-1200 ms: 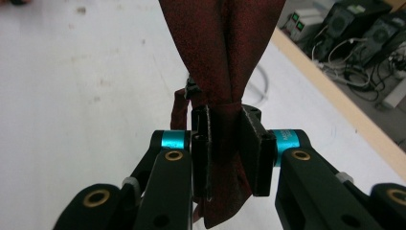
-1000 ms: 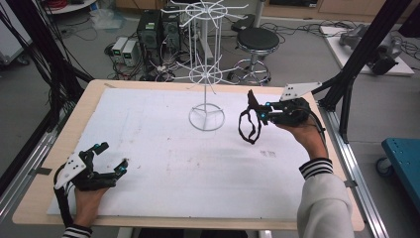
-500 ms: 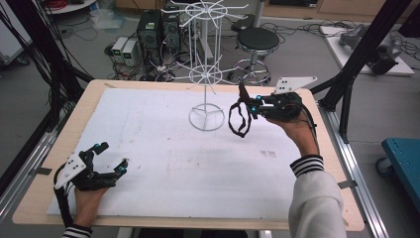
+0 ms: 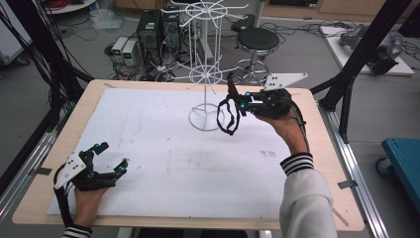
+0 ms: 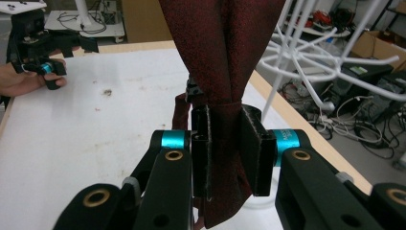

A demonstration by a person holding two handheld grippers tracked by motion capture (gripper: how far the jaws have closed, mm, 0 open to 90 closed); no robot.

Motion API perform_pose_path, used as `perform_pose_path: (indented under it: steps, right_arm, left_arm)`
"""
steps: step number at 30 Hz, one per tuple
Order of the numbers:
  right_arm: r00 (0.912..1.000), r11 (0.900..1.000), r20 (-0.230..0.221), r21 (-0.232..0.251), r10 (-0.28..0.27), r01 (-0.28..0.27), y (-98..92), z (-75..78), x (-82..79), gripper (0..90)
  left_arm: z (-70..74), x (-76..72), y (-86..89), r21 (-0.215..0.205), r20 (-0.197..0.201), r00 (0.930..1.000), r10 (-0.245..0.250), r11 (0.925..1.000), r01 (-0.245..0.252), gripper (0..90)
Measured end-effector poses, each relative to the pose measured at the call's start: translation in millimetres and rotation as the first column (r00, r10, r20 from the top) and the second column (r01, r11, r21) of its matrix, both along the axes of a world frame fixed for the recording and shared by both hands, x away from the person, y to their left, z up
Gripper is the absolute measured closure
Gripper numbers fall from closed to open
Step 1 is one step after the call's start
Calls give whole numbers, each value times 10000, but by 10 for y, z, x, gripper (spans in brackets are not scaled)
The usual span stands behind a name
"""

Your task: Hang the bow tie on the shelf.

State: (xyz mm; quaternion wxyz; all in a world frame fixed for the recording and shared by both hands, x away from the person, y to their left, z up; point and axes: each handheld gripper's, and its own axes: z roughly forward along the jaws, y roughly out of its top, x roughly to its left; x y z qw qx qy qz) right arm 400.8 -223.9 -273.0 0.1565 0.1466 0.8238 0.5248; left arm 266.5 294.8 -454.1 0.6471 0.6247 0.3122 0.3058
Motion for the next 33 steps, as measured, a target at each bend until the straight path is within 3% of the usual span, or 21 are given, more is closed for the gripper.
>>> perform_pose_path:
  steps: [14, 33]
  right_arm:
    - [10000, 9975, -50, 709, -66, 69, 228, 8, 42, 761]
    - [9927, 9865, -237, 1111, -1182, 1202, 376, -84, 126, 758]
  left_arm:
    - [-1, 2, 1, -5, 12, 10000, 4, 10000, -4, 39]
    - [0, 3, 1, 24, 13, 10000, -11, 10000, 11, 39]
